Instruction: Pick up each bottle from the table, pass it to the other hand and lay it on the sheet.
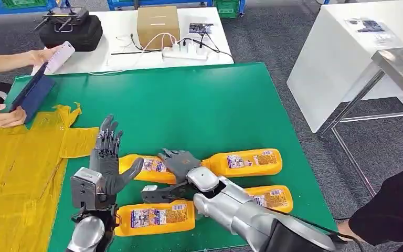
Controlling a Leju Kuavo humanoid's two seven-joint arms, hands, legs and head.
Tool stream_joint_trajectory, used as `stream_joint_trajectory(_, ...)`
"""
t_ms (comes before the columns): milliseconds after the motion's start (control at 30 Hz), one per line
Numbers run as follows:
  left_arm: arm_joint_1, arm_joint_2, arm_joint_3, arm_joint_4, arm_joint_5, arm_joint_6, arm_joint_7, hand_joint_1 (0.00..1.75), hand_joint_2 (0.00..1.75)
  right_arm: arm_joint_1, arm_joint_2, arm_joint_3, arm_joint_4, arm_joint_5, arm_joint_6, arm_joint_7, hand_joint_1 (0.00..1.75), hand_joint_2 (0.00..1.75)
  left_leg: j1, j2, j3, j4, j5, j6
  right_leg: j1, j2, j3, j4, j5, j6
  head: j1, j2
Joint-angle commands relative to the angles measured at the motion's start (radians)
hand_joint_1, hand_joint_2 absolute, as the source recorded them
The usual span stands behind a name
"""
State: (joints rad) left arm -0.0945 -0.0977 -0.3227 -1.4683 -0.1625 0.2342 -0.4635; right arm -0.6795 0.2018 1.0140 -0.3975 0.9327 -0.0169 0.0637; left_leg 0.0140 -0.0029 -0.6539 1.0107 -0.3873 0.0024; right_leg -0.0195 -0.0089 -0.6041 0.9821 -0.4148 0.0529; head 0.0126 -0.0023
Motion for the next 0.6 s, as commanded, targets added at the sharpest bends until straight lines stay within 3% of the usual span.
stream_joint_trajectory(33,0.042,0.009,-0.002,-0.038,-0.016,0.010,0.017,0.00,1.75,0.207,-0.068,-0.359,-0.222,-0.112,-0.557,-0.130,1.75,1.75,0.000,-0.003,0.004,-0.001,-0.002,0.001,0.001,-0.003,0.007,-0.002,-0.002,-0.002,0.000,0.000)
stream_joint_trajectory(167,0.042,0.006,-0.001,-0.034,-0.020,0.010,0.015,0.00,1.75,0.245,-0.061,-0.446,-0.258,-0.090,-0.620,-0.172,1.75,1.75,0.000,-0.003,0.003,-0.001,-0.002,0.001,0.001,-0.002,0.006,-0.001,-0.003,-0.002,0.000,0.000)
stream_joint_trajectory(467,0.042,0.006,-0.001,-0.034,-0.020,0.010,0.015,0.00,1.75,0.245,-0.061,-0.446,-0.258,-0.090,-0.620,-0.172,1.75,1.75,0.000,-0.001,0.000,0.000,-0.002,0.000,0.000,0.000,0.001,0.000,-0.002,-0.002,0.000,0.000)
stream_joint_trajectory(600,0.053,0.010,0.000,-0.047,-0.022,0.013,0.017,0.00,1.75,0.300,-0.054,-0.527,-0.351,-0.119,-0.681,-0.250,1.75,1.75,0.000,-0.002,-0.001,0.000,-0.002,0.000,0.000,-0.001,0.001,0.000,-0.002,-0.002,0.000,0.000)
